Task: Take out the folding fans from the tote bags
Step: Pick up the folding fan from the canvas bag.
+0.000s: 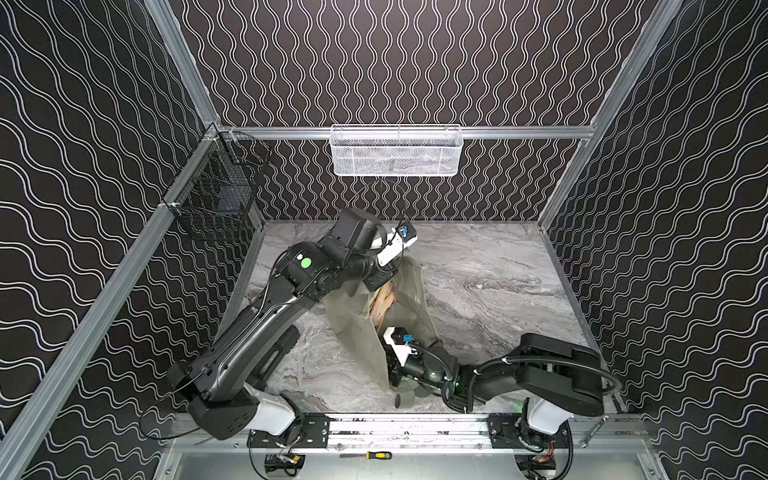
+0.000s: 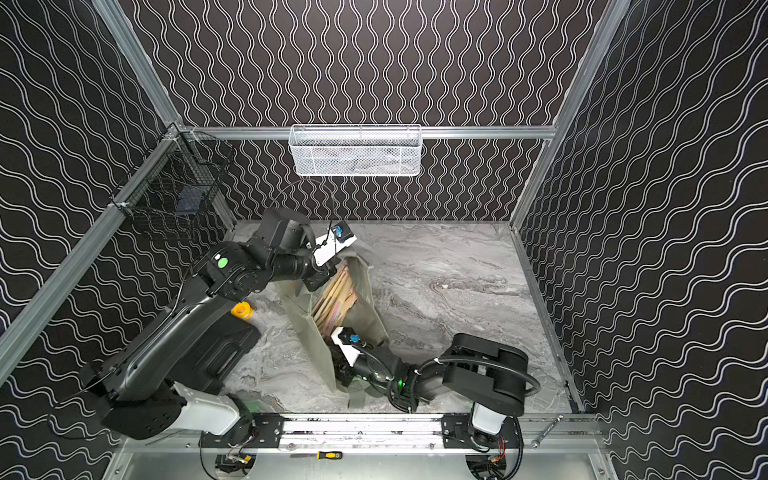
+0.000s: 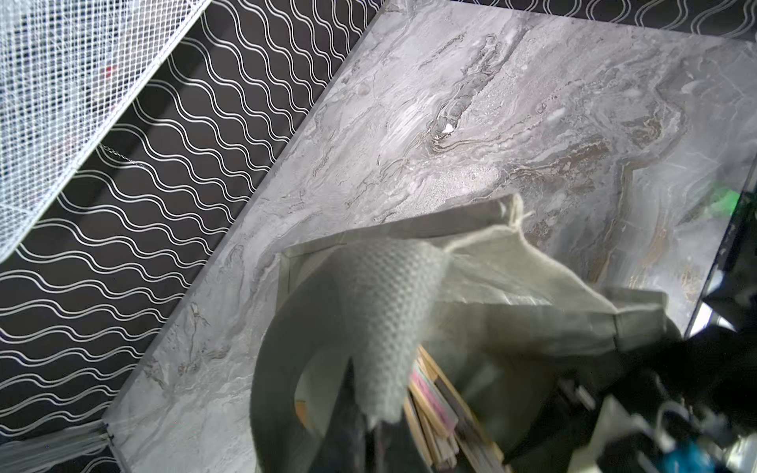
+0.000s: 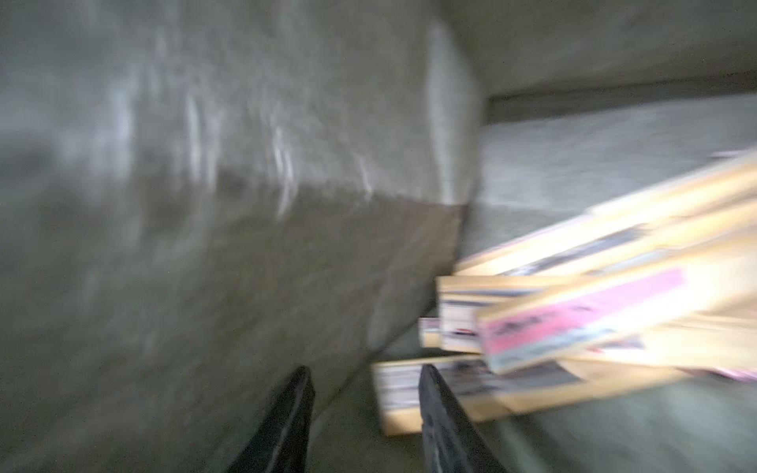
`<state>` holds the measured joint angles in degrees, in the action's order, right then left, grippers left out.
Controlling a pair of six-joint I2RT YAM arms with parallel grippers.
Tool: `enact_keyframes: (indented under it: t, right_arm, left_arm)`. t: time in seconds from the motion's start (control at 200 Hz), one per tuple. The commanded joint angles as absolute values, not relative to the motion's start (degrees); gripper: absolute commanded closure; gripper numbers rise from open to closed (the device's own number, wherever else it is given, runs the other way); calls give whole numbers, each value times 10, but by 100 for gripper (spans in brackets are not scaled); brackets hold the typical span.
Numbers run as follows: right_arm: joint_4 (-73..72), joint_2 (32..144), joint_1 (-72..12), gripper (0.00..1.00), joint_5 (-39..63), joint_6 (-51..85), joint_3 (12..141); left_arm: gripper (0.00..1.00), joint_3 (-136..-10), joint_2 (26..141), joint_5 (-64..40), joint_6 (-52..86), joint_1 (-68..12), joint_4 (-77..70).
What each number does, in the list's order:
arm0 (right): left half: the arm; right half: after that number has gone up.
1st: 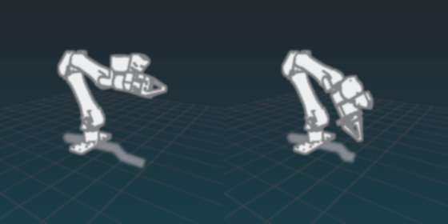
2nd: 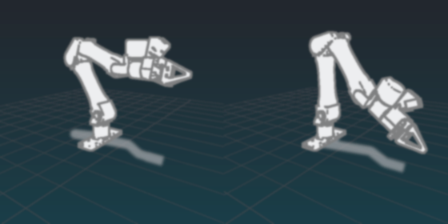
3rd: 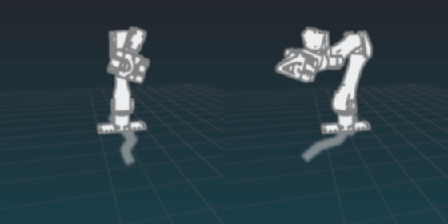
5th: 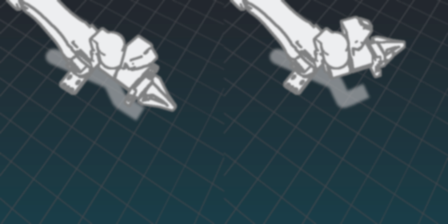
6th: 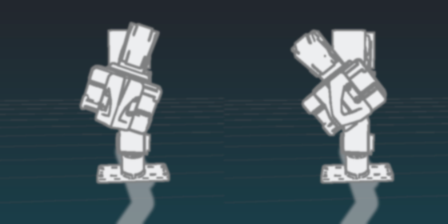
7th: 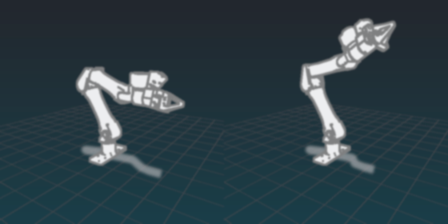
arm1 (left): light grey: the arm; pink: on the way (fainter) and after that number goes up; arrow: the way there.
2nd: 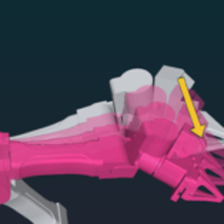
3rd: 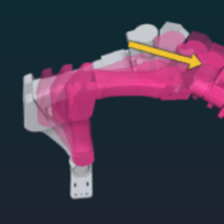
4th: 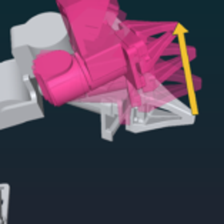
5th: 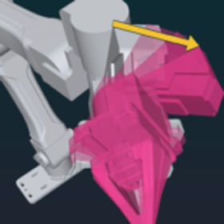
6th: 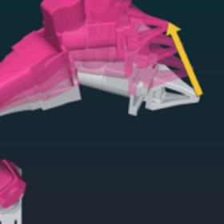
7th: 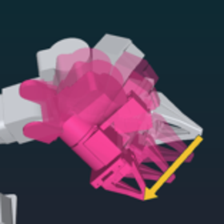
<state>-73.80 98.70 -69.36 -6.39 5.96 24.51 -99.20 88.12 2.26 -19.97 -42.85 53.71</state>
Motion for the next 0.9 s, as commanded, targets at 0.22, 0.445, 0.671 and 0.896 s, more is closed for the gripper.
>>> enact_keyframes:
  t: [0.22,0.445,0.671,0.896]
  right_arm:
    - [-728,978,-576,55,-101,161,250]
    - [-666,1058,-565,45,-96,263,367]
    - [-613,1198,-574,41,-144,322,590]
    - [-550,1354,-571,40,-147,295,837]
  left_arm:
    - [100,-821,758,-95,-245,-437,398]
    - [100,-895,804,-73,-253,-442,389]
    - [100,-1003,878,-26,-313,-443,391]
    - [100,-862,838,11,-412,-442,306]
